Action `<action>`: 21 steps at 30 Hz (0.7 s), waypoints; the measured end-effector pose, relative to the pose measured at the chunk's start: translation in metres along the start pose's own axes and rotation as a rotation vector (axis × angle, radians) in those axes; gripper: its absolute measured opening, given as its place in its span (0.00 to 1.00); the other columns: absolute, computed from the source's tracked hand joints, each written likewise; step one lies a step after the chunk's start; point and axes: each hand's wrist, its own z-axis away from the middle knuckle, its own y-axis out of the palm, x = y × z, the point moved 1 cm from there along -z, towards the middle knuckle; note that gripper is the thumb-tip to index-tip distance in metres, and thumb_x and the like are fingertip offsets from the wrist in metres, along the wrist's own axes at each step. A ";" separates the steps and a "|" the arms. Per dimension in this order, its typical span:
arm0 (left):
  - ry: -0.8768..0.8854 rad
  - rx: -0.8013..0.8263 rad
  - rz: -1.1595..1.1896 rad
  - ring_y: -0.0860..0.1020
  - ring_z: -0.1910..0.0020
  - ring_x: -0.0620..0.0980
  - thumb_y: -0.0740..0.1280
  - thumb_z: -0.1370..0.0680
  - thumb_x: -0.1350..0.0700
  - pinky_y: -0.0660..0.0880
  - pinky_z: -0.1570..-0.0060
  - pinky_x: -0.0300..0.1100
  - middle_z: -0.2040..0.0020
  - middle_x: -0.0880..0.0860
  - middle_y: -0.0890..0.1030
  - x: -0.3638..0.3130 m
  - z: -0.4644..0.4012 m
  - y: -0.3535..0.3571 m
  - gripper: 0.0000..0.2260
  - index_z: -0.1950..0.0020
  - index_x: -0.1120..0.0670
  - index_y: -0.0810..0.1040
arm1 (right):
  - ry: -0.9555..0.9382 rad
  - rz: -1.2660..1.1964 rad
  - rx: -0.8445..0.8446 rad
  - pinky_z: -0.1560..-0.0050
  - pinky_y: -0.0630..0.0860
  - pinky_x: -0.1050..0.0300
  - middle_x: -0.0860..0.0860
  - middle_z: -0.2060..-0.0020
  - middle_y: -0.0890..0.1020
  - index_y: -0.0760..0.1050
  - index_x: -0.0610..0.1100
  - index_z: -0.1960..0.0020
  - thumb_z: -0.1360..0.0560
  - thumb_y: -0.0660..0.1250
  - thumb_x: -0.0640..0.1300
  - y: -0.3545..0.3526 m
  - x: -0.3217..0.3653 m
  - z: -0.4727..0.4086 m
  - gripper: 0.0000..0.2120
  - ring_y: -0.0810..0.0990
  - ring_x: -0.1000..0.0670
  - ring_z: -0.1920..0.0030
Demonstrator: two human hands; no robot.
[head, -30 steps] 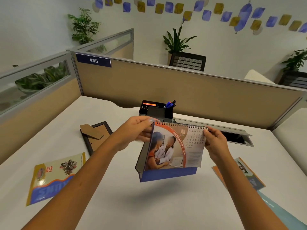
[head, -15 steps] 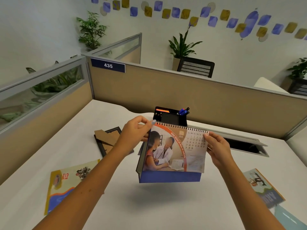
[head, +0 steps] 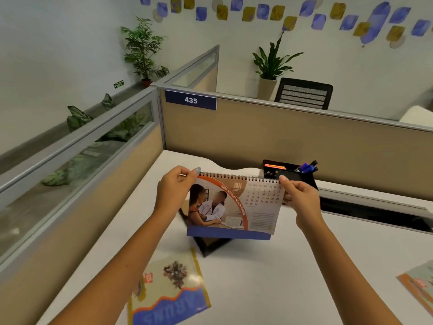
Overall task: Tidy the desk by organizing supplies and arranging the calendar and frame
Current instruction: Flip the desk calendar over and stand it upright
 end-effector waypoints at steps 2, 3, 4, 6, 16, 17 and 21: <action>-0.021 -0.033 0.027 0.83 0.59 0.50 0.68 0.31 0.37 0.80 0.56 0.56 0.62 0.50 0.84 0.010 -0.025 -0.020 0.17 0.62 0.50 0.75 | -0.009 0.022 -0.010 0.61 0.77 0.60 0.47 0.61 0.84 0.78 0.39 0.57 0.27 0.67 0.53 0.033 0.007 -0.007 0.15 0.83 0.49 0.56; -0.028 -0.054 0.042 0.83 0.60 0.50 0.68 0.31 0.38 0.80 0.56 0.56 0.62 0.50 0.84 0.013 -0.037 -0.029 0.16 0.62 0.50 0.75 | -0.013 0.026 -0.004 0.61 0.77 0.60 0.47 0.61 0.84 0.78 0.40 0.57 0.27 0.68 0.53 0.049 0.010 -0.011 0.15 0.83 0.49 0.57; -0.031 -0.072 0.049 0.83 0.59 0.50 0.69 0.30 0.39 0.80 0.56 0.56 0.62 0.51 0.84 0.017 -0.050 -0.039 0.14 0.62 0.50 0.75 | -0.023 0.030 0.007 0.59 0.78 0.58 0.48 0.62 0.84 0.78 0.40 0.58 0.27 0.68 0.53 0.065 0.013 -0.016 0.15 0.83 0.49 0.57; -0.033 -0.098 0.060 0.83 0.58 0.52 0.69 0.29 0.41 0.80 0.55 0.57 0.60 0.52 0.84 0.022 -0.077 -0.057 0.12 0.62 0.49 0.75 | -0.047 0.035 0.025 0.56 0.80 0.55 0.47 0.62 0.84 0.78 0.40 0.59 0.27 0.68 0.53 0.096 0.019 -0.024 0.15 0.83 0.49 0.57; -0.039 -0.164 0.028 0.82 0.59 0.50 0.68 0.26 0.47 0.80 0.54 0.54 0.62 0.49 0.83 0.051 -0.191 -0.093 0.08 0.62 0.49 0.75 | -0.029 0.021 0.032 0.52 0.81 0.46 0.46 0.65 0.84 0.75 0.40 0.64 0.27 0.69 0.51 0.207 0.021 -0.087 0.15 0.84 0.45 0.59; -0.040 -0.172 0.019 0.82 0.59 0.50 0.68 0.27 0.45 0.80 0.54 0.54 0.62 0.50 0.83 0.057 -0.200 -0.092 0.10 0.62 0.50 0.75 | -0.027 0.023 0.031 0.52 0.81 0.46 0.46 0.65 0.84 0.74 0.41 0.64 0.27 0.69 0.51 0.214 0.017 -0.091 0.15 0.84 0.46 0.59; -0.050 -0.204 -0.064 0.81 0.61 0.52 0.66 0.26 0.44 0.79 0.57 0.56 0.64 0.51 0.82 0.079 -0.224 -0.088 0.12 0.61 0.52 0.74 | -0.008 0.047 0.026 0.52 0.81 0.44 0.46 0.64 0.84 0.73 0.41 0.63 0.26 0.67 0.52 0.236 0.000 -0.104 0.15 0.83 0.46 0.59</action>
